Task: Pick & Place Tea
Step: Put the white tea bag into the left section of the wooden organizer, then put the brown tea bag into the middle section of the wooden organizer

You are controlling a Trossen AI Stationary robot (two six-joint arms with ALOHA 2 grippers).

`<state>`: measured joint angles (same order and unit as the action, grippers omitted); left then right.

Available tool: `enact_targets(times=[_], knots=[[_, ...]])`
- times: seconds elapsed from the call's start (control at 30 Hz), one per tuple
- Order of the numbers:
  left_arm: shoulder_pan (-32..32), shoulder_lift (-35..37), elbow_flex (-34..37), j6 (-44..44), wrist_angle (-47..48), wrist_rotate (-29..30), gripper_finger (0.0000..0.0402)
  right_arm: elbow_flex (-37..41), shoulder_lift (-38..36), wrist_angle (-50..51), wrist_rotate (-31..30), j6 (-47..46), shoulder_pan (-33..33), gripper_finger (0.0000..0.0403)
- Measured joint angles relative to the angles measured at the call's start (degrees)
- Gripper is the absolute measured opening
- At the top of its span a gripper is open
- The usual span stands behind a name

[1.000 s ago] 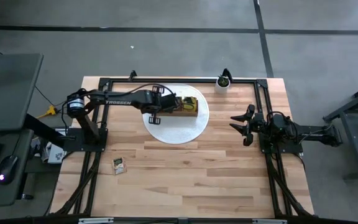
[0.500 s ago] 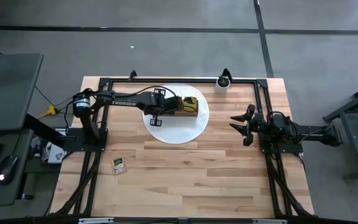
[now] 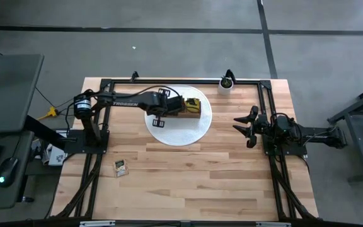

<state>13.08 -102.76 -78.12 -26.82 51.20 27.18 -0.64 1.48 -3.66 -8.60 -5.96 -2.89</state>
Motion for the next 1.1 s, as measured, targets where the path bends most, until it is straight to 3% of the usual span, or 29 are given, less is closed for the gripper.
enact_targets(times=[0.33, 0.63, 0.77, 0.93, 1.1], knots=[[0.0, 0.0, -6.11, -3.26, 3.77, 0.31, 0.0135, 0.0, -0.01, 0.0, 0.0, 0.0, 0.01, 0.0153], [-0.36, 3.8, -10.04, -1.69, 12.88, -1.92, 0.0147, 0.0, 0.01, 0.0, 0.01, 0.0, -0.01, 0.0153], [-0.96, 8.3, -7.64, 2.0, 13.97, -5.52, 0.0147, 0.0, 0.01, -0.02, 0.0, 0.0, -0.01, 0.0153], [-2.75, 15.86, -3.44, 6.11, 14.58, -5.57, 0.0147, 0.0, 0.01, 0.0, 0.0, 0.0, 0.01, 0.0153], [-5.05, 24.22, 5.04, 12.51, 13.42, -6.09, 0.0147, 0.0, -0.01, 0.0, 0.0, 0.0, 0.01, 0.0153]])
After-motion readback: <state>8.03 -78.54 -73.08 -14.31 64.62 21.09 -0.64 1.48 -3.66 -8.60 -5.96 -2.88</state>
